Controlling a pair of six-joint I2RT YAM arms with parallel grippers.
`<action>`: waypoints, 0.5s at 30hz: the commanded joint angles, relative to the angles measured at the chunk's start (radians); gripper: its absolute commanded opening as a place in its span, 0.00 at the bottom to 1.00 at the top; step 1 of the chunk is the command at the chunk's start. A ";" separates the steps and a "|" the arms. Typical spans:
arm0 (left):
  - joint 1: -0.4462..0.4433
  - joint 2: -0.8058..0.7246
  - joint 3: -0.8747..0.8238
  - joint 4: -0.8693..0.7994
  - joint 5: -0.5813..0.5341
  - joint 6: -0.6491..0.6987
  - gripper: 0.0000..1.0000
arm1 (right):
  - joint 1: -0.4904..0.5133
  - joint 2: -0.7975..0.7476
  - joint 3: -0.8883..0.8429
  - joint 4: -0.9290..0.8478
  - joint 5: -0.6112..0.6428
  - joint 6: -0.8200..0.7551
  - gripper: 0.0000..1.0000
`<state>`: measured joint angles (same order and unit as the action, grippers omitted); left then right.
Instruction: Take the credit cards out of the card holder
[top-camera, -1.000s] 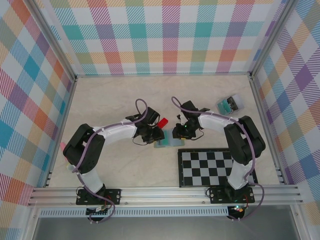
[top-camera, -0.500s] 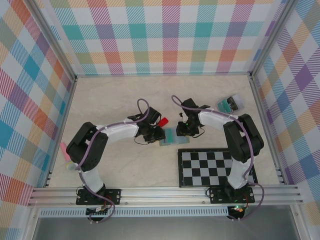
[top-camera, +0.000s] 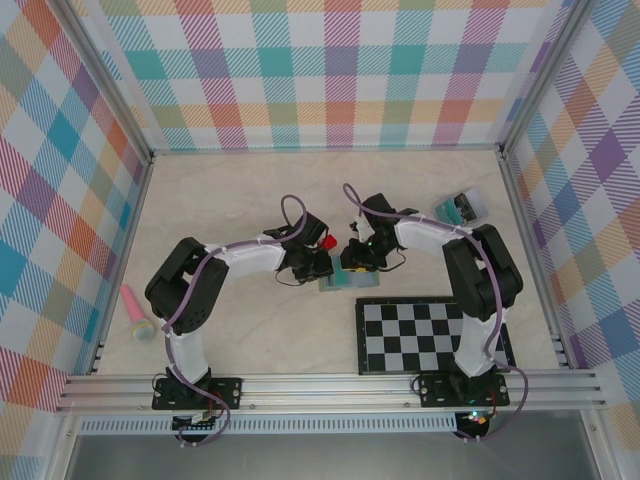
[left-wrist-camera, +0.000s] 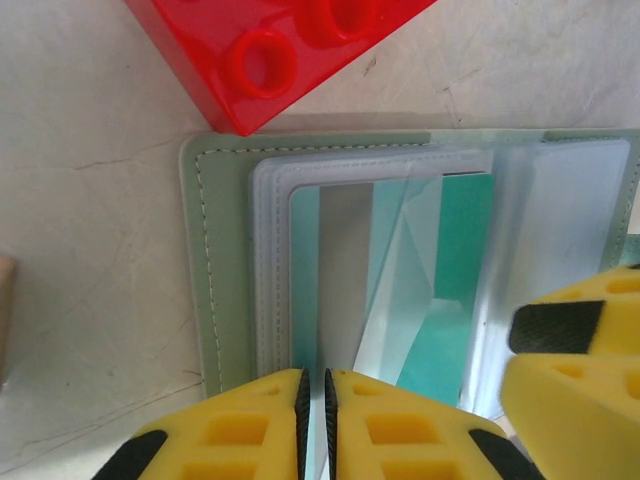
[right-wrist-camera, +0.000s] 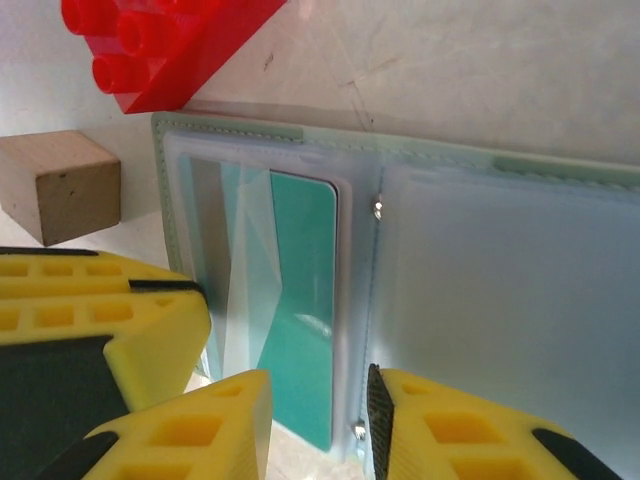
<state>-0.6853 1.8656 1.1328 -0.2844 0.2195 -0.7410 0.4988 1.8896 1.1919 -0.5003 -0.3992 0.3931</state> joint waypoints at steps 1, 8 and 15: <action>-0.011 0.032 0.002 -0.015 -0.009 -0.008 0.14 | -0.002 0.032 0.032 -0.016 -0.044 0.014 0.29; -0.013 0.030 -0.018 -0.019 -0.016 -0.019 0.13 | -0.002 0.057 0.053 -0.041 -0.046 0.001 0.24; -0.013 0.030 -0.022 -0.016 -0.009 -0.024 0.13 | -0.002 0.077 0.074 -0.062 -0.071 -0.022 0.21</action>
<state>-0.6861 1.8690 1.1324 -0.2806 0.2195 -0.7486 0.4988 1.9480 1.2377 -0.5217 -0.4328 0.4004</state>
